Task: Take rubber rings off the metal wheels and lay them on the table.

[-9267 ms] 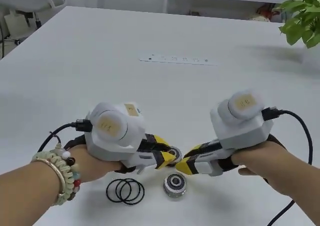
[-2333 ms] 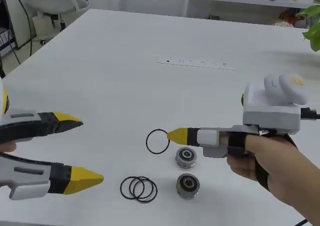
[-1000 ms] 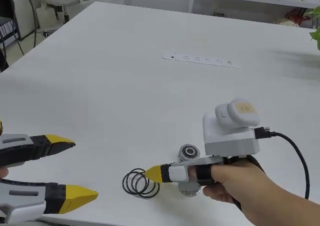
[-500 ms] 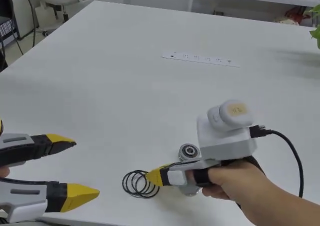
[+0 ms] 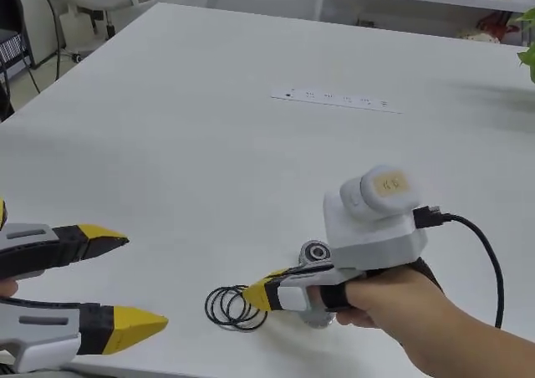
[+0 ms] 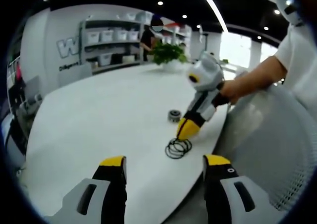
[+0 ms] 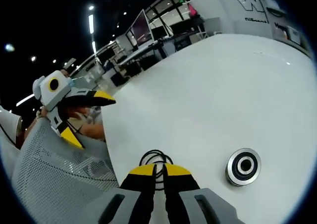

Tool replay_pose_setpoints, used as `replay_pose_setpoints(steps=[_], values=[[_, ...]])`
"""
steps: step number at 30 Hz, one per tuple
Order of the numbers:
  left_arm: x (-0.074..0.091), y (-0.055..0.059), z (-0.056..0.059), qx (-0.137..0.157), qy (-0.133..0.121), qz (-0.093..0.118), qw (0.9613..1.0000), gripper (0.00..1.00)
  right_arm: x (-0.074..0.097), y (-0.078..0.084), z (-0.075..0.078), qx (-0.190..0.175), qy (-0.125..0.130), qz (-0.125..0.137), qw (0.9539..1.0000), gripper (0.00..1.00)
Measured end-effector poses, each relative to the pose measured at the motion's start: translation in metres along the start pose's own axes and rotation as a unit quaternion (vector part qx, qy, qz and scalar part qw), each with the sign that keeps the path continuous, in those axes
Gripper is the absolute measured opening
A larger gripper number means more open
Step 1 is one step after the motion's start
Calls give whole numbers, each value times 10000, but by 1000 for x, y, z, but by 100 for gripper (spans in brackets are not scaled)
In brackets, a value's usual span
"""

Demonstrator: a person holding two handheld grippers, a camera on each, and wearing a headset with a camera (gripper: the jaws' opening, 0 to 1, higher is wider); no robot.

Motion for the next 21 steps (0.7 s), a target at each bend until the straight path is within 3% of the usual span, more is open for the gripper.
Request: replay_pose_setpoints(steps=[5,13,21], values=[[1,0,0,-6,-8,1,10000,63,0,1,-1,180,47,-104,9998,2],[1,0,3,-26,28,-3,10000,63,4,-5,-7,158,-15,-5,9999,6],[-1,-2,4,-50,73,16,10000,63,11,-12,-19,917,-82,-210,9955,18]])
Point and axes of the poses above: the centre of the closed fingertips' face, and the gripper's own axes: x roughly backward along the fingers, z roughly to its right, y roughly out of its underside, the point moved 1 cm from there along x, roughly backward along the fingers, and after that the axes turned 10 degrees about -y, right-handed, at the moved point
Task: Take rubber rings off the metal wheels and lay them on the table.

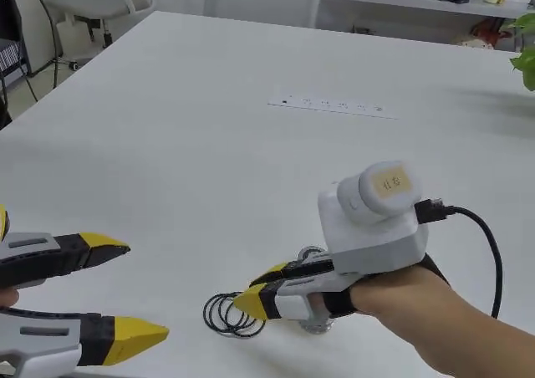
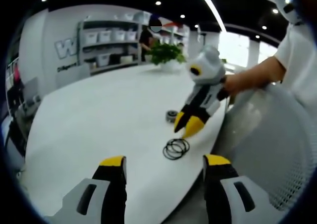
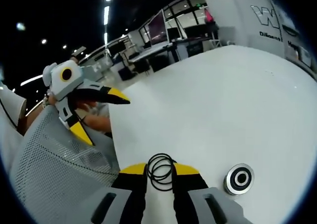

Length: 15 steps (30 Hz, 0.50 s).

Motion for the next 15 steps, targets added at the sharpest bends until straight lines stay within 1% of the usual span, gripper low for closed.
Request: replay_pose_setpoints(steps=[1,3,7,8,10,12,15], values=[[0,0,0,-7,7,7,10000,63,1,0,-3,102,-18,-64,9999,19],[-1,-1,1,-9,28,11,10000,64,1,1,-8,111,-119,-168,9997,24],[-1,-1,1,-25,52,9,10000,64,4,-4,-20,348,-269,-205,9988,38],[-1,-1,2,-28,59,3,10000,64,5,-5,-24,433,-319,-245,9982,41],[0,-1,2,-53,63,-16,10000,64,9,-4,-29,622,-436,-367,9964,44],[0,-1,2,-60,67,-23,10000,65,14,-2,-31,730,-422,-442,9955,47],[1,-1,3,-63,83,-7,9999,65,24,-3,-32,735,-415,-436,9955,53]])
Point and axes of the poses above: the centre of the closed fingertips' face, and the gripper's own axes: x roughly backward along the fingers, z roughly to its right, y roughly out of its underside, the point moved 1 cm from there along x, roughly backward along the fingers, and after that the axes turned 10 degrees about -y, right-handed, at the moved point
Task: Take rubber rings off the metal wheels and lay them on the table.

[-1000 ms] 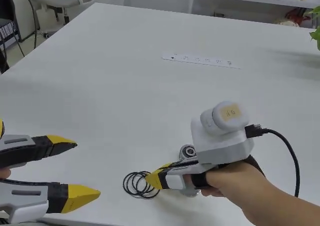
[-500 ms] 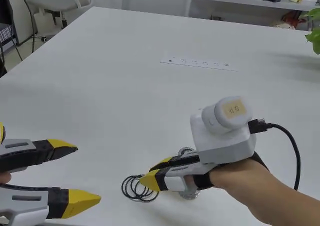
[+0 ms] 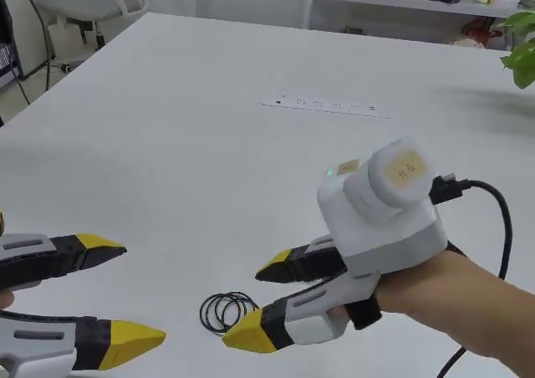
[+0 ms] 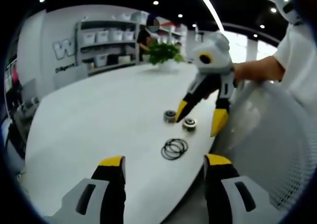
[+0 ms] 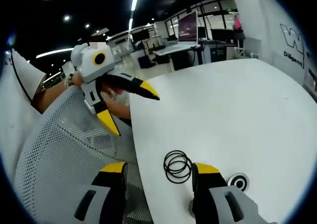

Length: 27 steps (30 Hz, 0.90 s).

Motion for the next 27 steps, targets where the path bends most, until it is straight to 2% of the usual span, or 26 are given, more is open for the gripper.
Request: replay_pose_setpoints(steps=[5,9,12,19,27], values=[[2,-1,-1,-33,-22,28,10000,66,19,-4,-5,30,37,156,9999,62],[4,-3,-3,-24,-50,59,10000,68,38,-2,-4,38,239,226,9995,68],[6,-4,-4,-35,-84,58,9999,68,54,-6,-5,39,421,454,9981,71],[10,-4,-5,-7,-133,80,9999,69,82,-3,-4,32,726,783,9943,77],[12,-4,-4,45,-168,125,9998,69,101,16,-5,-139,952,1059,9897,92]])
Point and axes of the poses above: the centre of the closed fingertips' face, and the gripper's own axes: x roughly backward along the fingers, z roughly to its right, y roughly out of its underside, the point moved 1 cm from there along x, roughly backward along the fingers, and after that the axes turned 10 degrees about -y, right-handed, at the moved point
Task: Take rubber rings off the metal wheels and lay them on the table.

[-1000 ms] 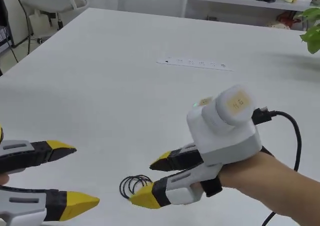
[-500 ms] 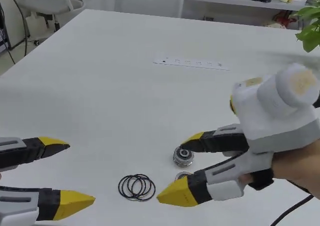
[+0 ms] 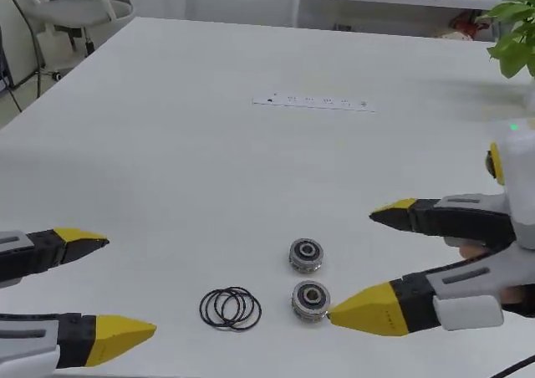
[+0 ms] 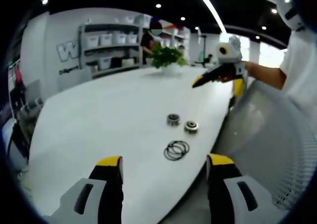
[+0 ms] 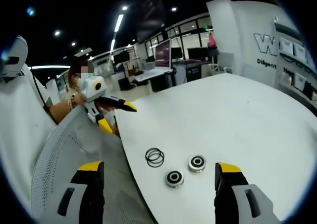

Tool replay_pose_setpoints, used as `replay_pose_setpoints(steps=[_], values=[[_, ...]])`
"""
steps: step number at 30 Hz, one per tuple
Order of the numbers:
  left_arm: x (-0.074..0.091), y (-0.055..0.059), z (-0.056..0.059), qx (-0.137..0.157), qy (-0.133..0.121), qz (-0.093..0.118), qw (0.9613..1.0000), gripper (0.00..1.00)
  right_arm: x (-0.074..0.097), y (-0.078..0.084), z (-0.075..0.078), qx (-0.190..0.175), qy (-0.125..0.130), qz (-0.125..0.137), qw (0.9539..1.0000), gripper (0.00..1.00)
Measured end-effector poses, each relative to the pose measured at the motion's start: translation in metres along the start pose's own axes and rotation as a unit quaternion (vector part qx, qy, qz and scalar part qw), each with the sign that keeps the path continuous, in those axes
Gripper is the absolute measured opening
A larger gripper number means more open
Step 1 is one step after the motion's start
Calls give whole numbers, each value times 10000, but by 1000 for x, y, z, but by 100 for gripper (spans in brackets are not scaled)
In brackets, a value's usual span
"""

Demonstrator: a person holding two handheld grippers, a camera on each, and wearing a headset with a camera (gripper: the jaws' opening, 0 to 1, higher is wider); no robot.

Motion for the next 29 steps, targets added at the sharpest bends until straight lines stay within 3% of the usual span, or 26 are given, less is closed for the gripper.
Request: replay_pose_setpoints(steps=[8,15,23,29], values=[[0,2,0,51,6,-71,10000,73,25,16,9,-256,363,286,9986,96],[-1,2,0,113,18,-84,9999,76,42,29,16,-599,603,616,9945,99],[-3,0,-1,151,28,-61,9999,77,50,53,23,-935,817,598,9905,99],[-1,1,-1,140,21,-58,9999,77,49,71,24,-1045,906,372,9897,99]])
Point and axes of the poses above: the centre of the closed fingertips' face, and the gripper's own axes: x roughly backward along the fingers, z roughly to its right, y roughly out of its underside, the point moved 1 cm from there along x, roughly backward along the fingers, and after that the axes turned 10 degrees about -y, right-handed, at the moved point
